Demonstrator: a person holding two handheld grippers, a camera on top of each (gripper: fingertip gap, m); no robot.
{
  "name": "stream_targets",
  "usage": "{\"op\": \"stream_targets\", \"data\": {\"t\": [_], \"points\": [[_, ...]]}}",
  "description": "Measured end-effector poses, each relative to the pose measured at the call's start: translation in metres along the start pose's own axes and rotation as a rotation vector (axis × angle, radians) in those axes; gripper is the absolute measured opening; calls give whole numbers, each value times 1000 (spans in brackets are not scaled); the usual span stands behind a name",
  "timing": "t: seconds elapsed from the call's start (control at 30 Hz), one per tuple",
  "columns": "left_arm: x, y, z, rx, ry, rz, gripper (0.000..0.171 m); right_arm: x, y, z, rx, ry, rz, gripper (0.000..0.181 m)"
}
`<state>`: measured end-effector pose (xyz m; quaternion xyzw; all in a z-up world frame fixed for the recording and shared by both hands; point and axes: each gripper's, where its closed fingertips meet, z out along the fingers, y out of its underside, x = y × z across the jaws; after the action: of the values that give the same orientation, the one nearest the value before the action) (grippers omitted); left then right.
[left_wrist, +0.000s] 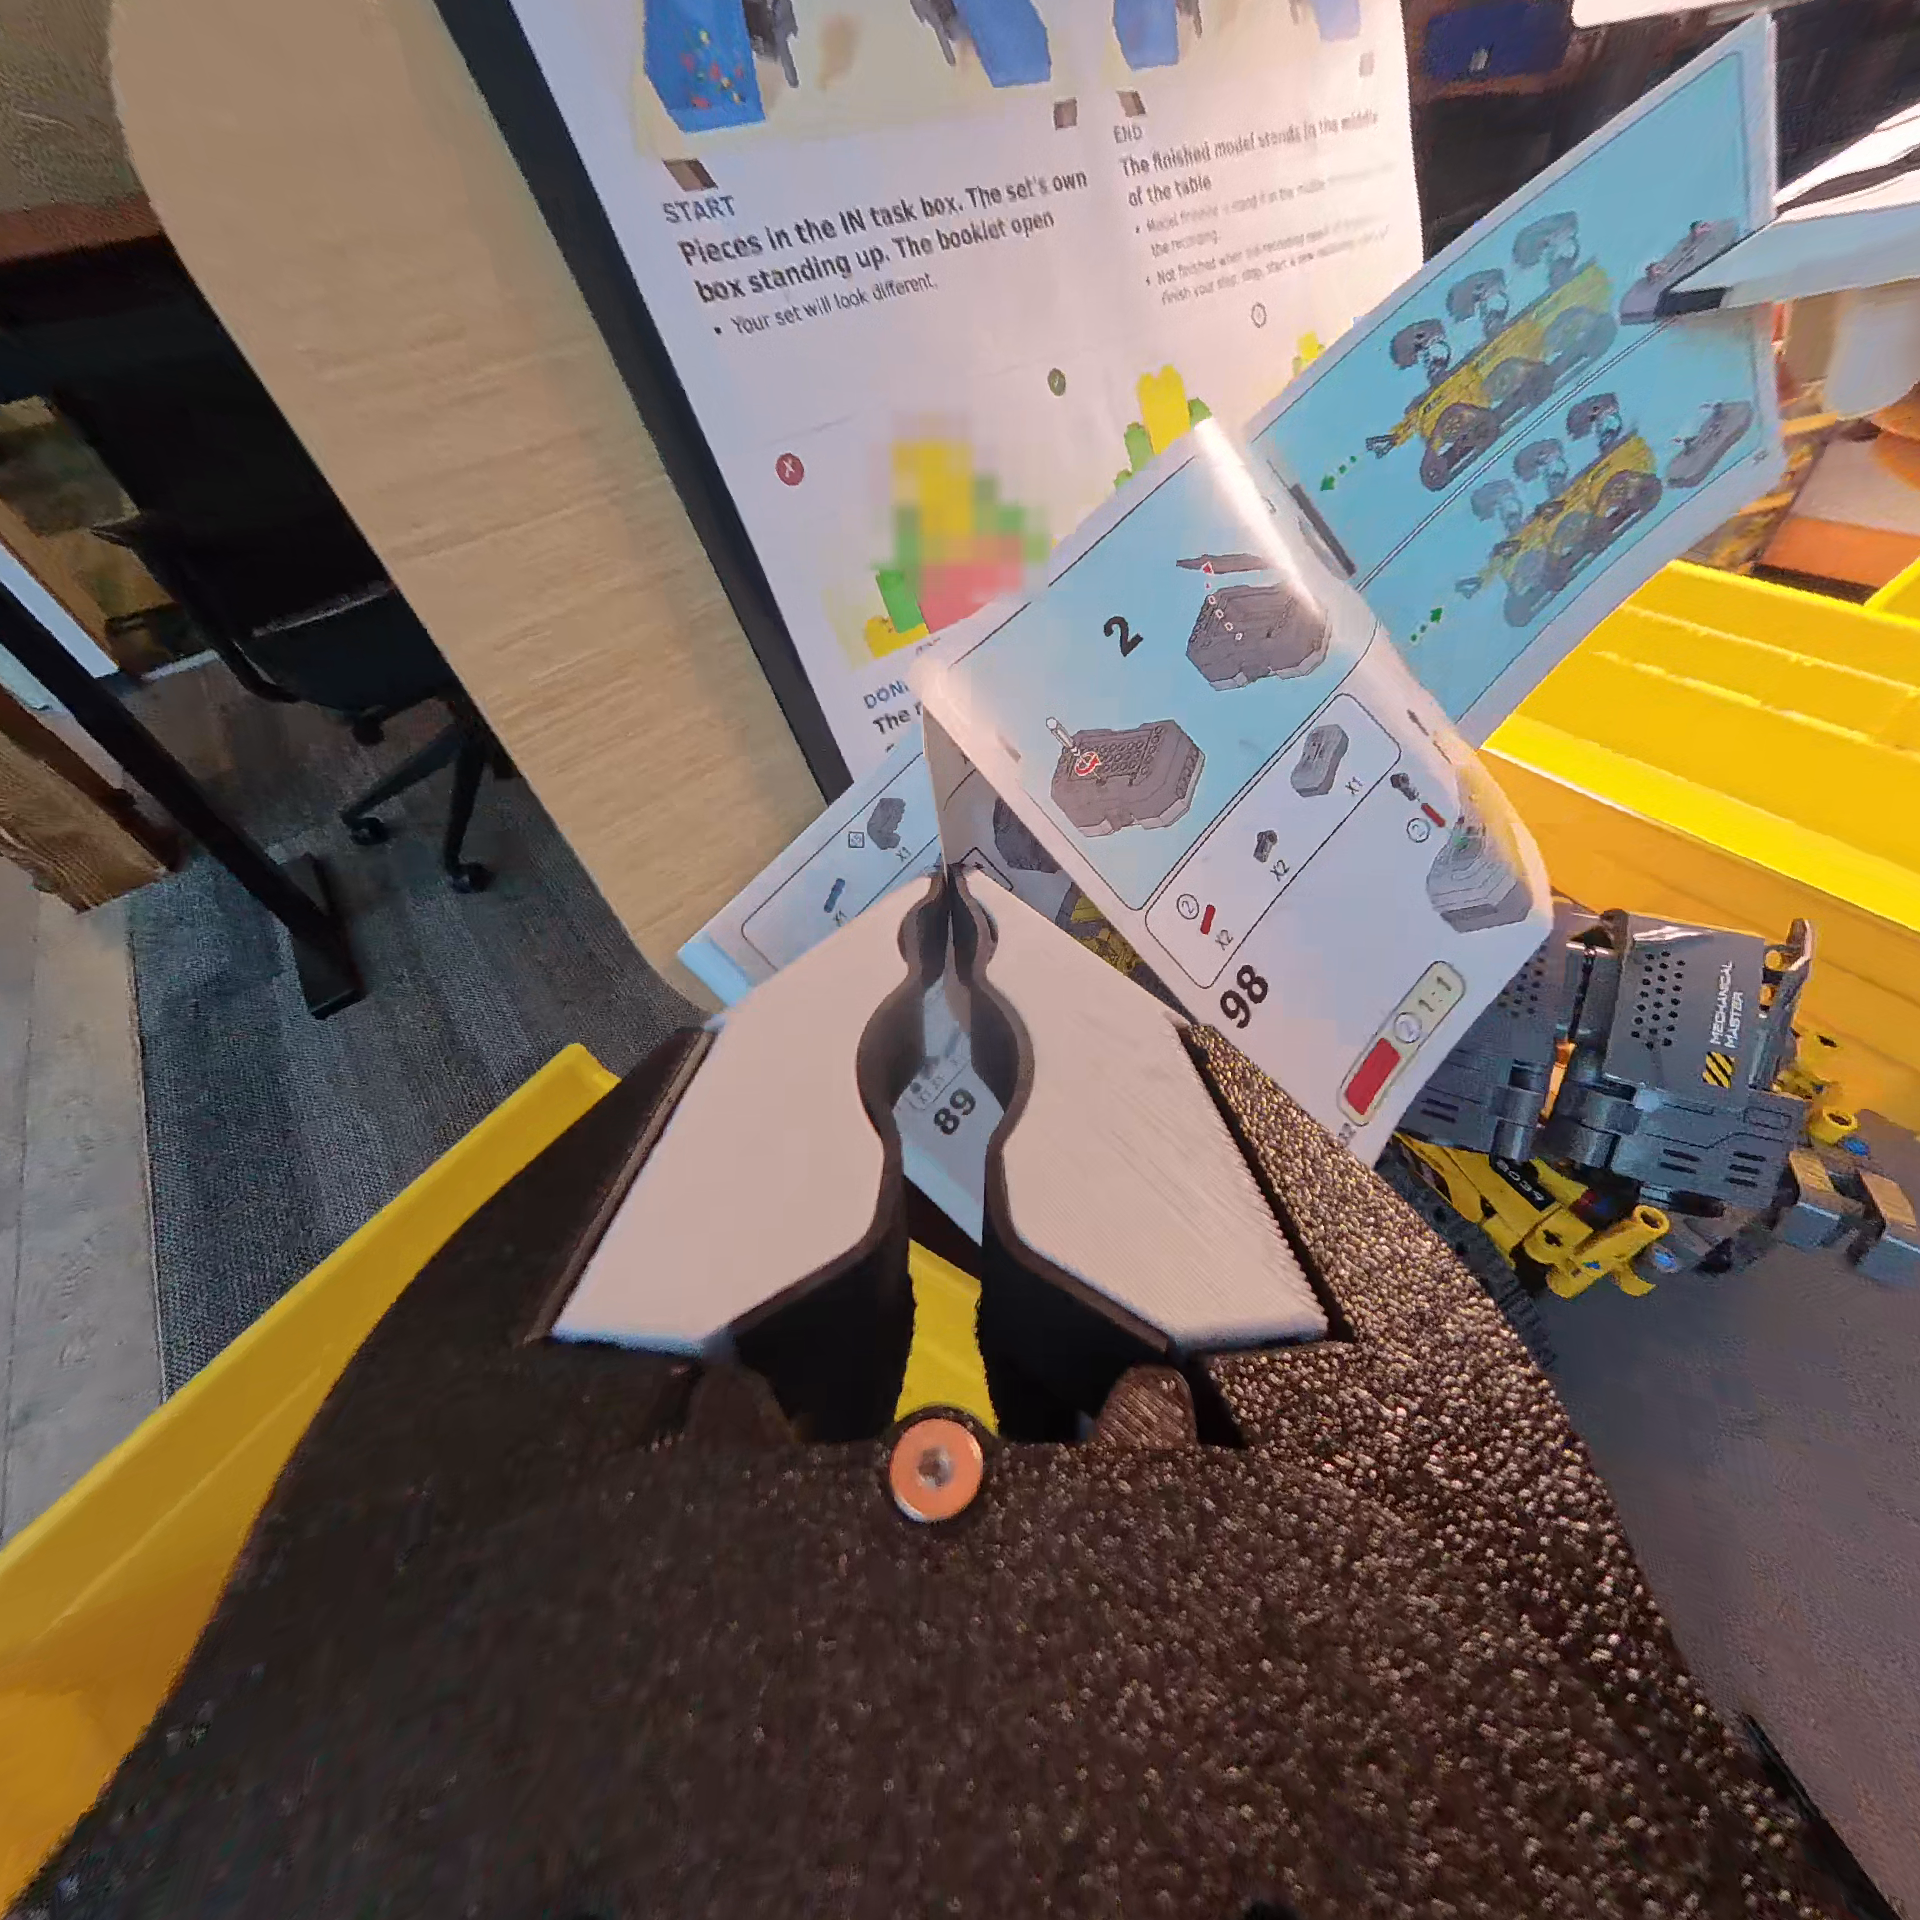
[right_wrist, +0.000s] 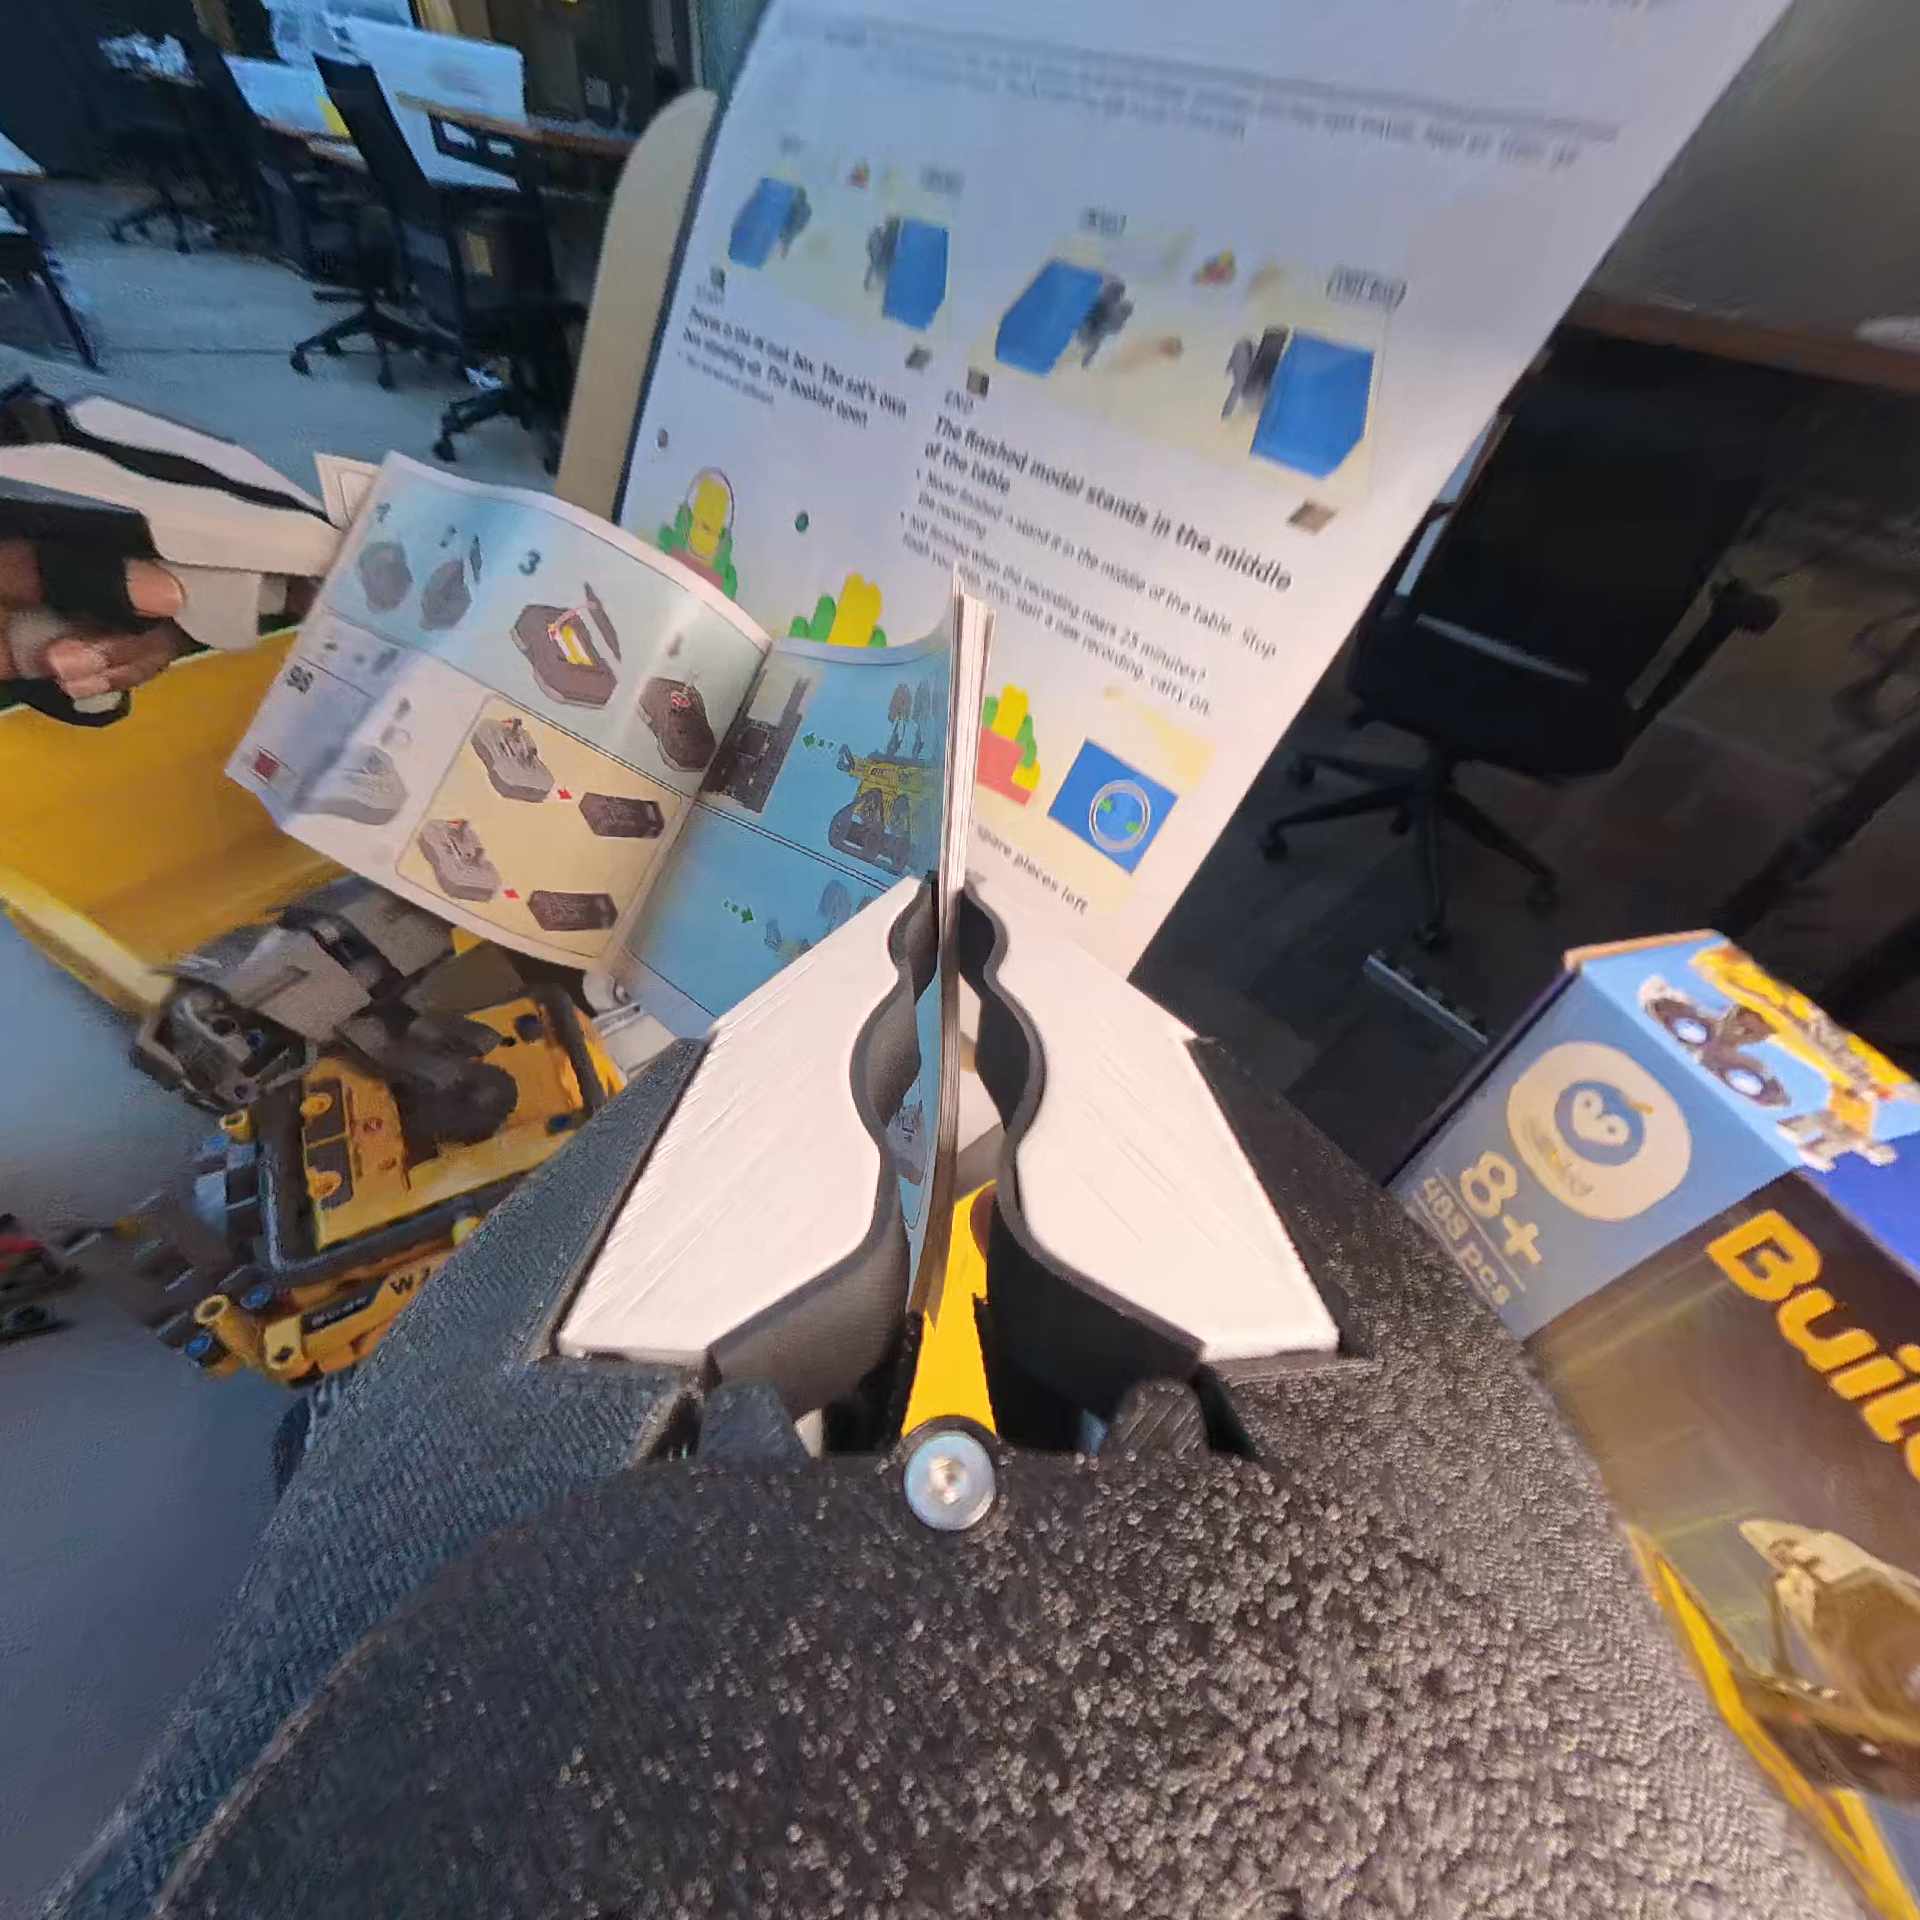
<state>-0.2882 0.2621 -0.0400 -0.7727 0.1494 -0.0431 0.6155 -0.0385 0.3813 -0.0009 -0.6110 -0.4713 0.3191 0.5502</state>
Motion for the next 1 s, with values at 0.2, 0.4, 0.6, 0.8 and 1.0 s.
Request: {"op": "stream_targets", "data": {"t": [0.2,0.4,0.6,0.8,1.0], "points": [[-30,-29,-14,81,-103,18,0,3,-67,8,174,70,-78,2],[-68,-76,-16,150,-239,87,0,19,-82,21,286,155,-76,2],[-73,-49,19,57,-291,250,0,26,1,42,152,178,-115,3],[-78,-30,27,65,-303,238,0,35,16,38,139,187,-57,14],[-82,-31,30,50,-290,222,0,56,23,14,66,352,34,52]]}}
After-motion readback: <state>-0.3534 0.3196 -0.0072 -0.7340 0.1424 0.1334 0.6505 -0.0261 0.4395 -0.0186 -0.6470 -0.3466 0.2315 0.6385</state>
